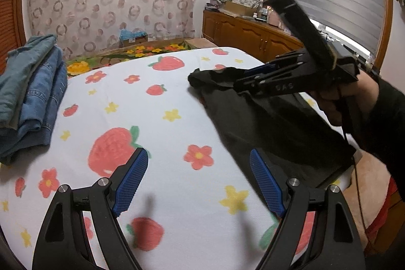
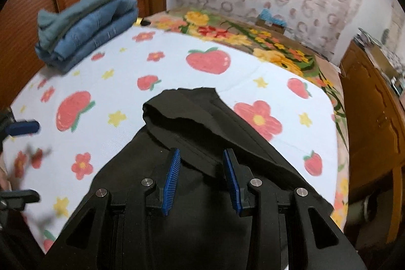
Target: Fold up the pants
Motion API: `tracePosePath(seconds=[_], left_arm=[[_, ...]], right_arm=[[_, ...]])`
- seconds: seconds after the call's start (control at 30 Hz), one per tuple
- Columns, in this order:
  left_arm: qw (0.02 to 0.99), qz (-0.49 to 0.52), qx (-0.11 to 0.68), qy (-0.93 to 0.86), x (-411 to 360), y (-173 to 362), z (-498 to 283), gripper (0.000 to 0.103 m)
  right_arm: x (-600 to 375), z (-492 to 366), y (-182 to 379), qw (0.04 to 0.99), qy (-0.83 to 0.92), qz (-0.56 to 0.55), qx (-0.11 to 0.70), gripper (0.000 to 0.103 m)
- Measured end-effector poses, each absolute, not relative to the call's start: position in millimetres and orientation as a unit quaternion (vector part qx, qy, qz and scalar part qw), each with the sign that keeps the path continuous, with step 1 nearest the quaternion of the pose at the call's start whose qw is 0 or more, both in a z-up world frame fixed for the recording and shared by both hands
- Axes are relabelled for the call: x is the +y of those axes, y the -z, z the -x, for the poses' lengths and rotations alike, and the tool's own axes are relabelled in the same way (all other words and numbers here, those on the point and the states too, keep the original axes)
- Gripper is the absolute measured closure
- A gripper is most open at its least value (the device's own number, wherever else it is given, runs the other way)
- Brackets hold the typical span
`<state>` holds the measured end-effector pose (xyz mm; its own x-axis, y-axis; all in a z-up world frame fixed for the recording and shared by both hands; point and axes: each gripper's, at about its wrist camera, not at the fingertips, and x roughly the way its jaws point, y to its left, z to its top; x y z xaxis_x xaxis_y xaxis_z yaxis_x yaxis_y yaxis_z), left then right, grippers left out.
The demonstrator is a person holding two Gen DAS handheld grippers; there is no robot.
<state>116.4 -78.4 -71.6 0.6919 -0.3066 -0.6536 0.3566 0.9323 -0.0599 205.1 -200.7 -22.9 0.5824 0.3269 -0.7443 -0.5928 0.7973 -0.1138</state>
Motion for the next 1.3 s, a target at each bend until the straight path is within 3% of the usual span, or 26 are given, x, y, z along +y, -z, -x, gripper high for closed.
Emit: tracePosePath(seconds=[0.33,0.7,1.13,1.3], left_arm=[[0.913,-0.029,0.359,0.189,-72,77,-131,0.020],[0.909,-0.027,0.369,0.191,-72,81,-143,0.020],[0.906,-0.039,0.367,0.207,-90,76,-139,0.020],[0.903,-0.046,0.372,0.208,-95,80,-139,0.020]], right_arm=[[-187,-240,28,0.851,-0.268,0.231,0.387,0.067],[-198,-274,9,0.895,-0.218,0.166,0.353,0.067],[-202,-227,23,0.872,-0.294,0.142,0.365,0.067],[-182,-234,47,0.853,-0.294,0.188,0.387,0.067]])
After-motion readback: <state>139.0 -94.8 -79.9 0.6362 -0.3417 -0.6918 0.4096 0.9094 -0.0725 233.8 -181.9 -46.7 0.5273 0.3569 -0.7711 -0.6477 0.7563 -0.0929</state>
